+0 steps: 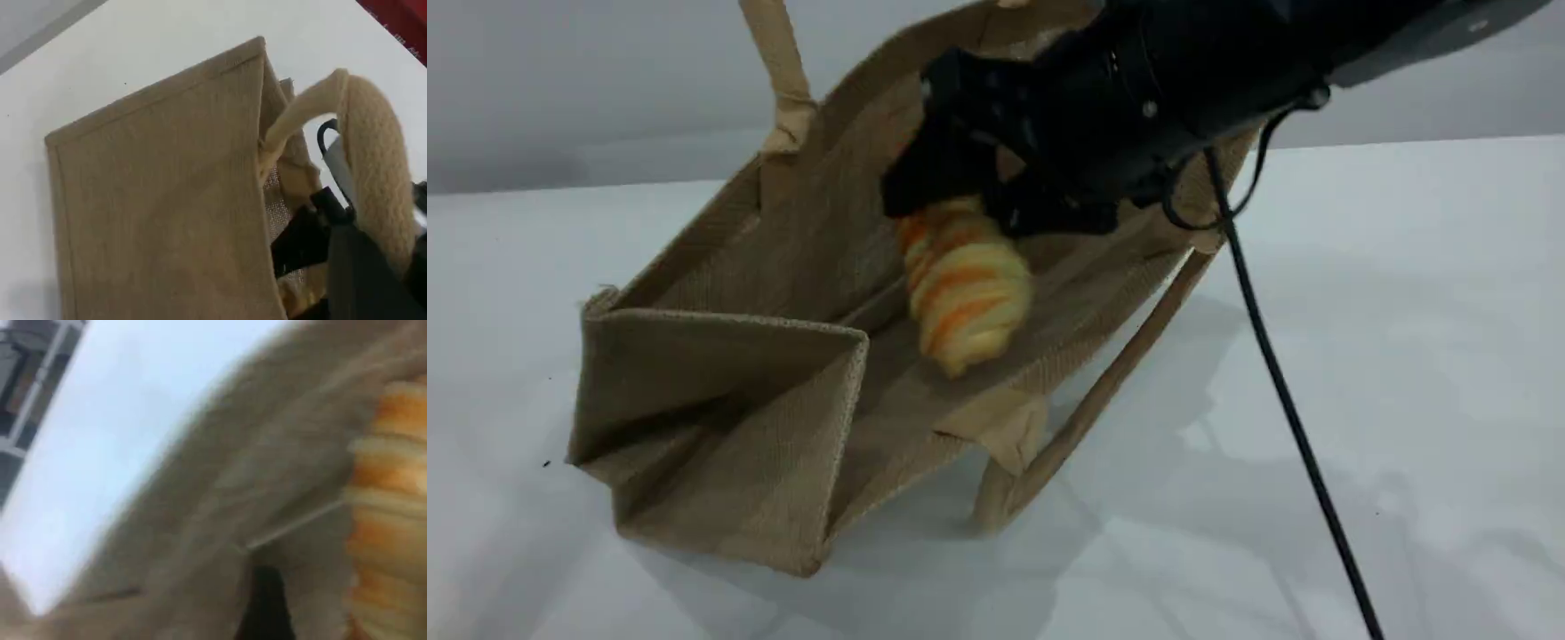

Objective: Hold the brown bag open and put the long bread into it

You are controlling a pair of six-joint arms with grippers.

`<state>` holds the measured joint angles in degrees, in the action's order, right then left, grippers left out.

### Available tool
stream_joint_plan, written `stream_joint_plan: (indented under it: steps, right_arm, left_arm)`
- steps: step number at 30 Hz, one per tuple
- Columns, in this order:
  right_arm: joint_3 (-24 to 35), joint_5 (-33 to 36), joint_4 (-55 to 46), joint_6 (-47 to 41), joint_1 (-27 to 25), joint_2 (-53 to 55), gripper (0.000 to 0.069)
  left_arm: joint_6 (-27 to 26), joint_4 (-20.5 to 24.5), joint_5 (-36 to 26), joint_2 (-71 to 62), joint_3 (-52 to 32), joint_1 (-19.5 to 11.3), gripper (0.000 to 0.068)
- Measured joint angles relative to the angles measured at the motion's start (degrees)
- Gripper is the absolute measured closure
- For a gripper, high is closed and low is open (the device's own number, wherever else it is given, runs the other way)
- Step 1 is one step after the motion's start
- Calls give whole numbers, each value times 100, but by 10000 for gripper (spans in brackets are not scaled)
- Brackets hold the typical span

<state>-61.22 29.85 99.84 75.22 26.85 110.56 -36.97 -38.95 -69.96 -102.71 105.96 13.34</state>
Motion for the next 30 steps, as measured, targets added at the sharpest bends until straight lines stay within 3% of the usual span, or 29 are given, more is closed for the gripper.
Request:
stream_joint_plan:
  steps: [8,13,23,30]
  right_arm:
    - [-15,-146,-88,-118,-7,-572,195]
    - [-15,-193,-1115,-880,-89,-1094,194]
    - [-15,1083,-4038,-3196,-806,-2443,201]
    - [-15,1745,-4793,-3822,-1349,-3831,228]
  left_arm:
    - [0,25,0,0,0,0,598]
    - [0,92,0,0,0,0,598]
    - [0,78,1,-97,-16,0,599]
    - [0,-67,34,-579,-212,44,599]
